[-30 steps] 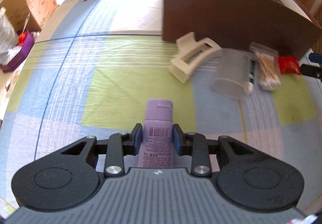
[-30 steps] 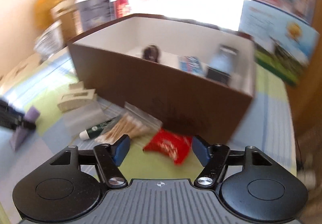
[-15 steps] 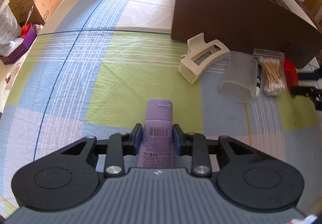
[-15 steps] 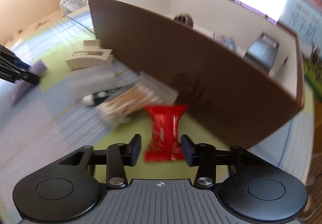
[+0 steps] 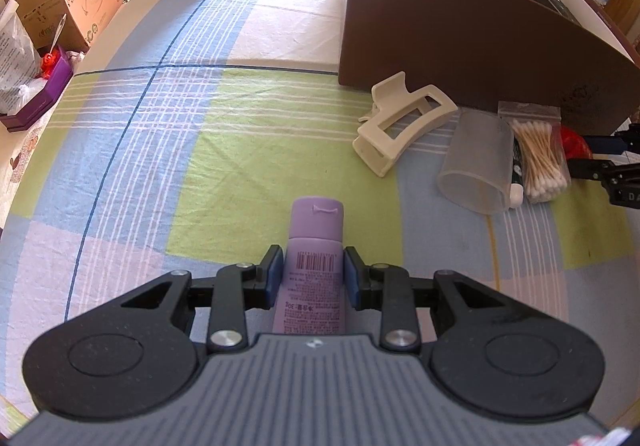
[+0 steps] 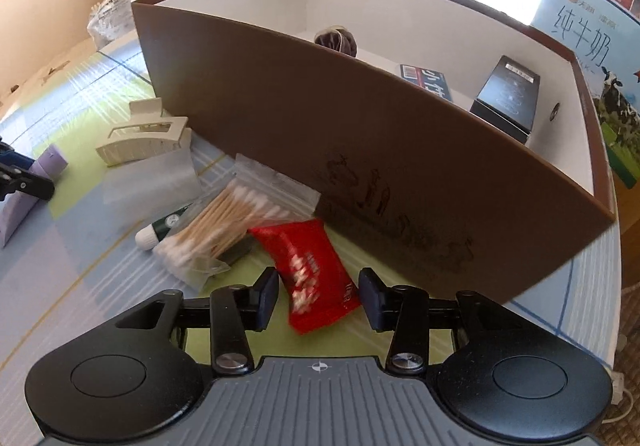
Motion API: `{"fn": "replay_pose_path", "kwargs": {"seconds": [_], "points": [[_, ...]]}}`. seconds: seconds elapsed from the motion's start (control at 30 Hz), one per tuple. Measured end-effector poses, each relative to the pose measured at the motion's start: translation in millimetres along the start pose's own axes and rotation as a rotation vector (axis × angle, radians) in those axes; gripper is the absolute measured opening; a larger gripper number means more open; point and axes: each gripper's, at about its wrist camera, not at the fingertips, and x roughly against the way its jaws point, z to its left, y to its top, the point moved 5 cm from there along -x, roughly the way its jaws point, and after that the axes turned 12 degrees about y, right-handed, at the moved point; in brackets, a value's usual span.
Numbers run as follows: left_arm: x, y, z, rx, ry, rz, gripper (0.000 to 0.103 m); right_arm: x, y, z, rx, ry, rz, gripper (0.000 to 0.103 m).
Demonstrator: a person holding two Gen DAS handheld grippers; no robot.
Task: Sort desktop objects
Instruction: 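Grasp the red candy packet with the right gripper while the left gripper lifts the purple tube, then carry the purple tube and red packet up over the brown box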
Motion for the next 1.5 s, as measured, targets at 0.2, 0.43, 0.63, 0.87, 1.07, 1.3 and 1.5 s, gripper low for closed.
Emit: {"fn": "replay_pose_path", "kwargs": {"seconds": [0.2,0.43,0.63,0.87,1.07,1.3,1.5], "points": [[0.4,-0.3,0.2,0.0,-0.001,-0.002,0.027,-2.4,7.4,2.3,0.043,0.008,0.007,0.056],[0.2,-0.1,0.4,-0.002,-0.003,-0.005,0.027,-12.7,7.5,6.5,0.033,0.043,0.036,0.036],[0.8,-0.6,-0.5,-0.013,-0.002,-0.011,0.027,-6.7,-2.5,13.0,-0.046,0.029,0.033,0.023],[4.0,-1.9,-4.1,-0.015,-0.026,-0.013,0.027,14.0,-21.7,14.2,-0.216,-0.009,-0.006,0.023],[17.6,1.2,-10.8,-0.039,-0.054,-0.054,0.027,41.0,-30.2,10.0,-0.295,-0.03,-0.053,0.022],[39.7,10.6,-11.2,-0.051,-0.074,-0.131,0.027,76.4,-28.8,9.0,-0.346,-0.034,-0.132,0.022],[53.8,14.9,-9.1,-0.058,-0.081,-0.169,0.027,89.0,-22.7,15.0,-0.342,-0.033,-0.17,0.022]]}}
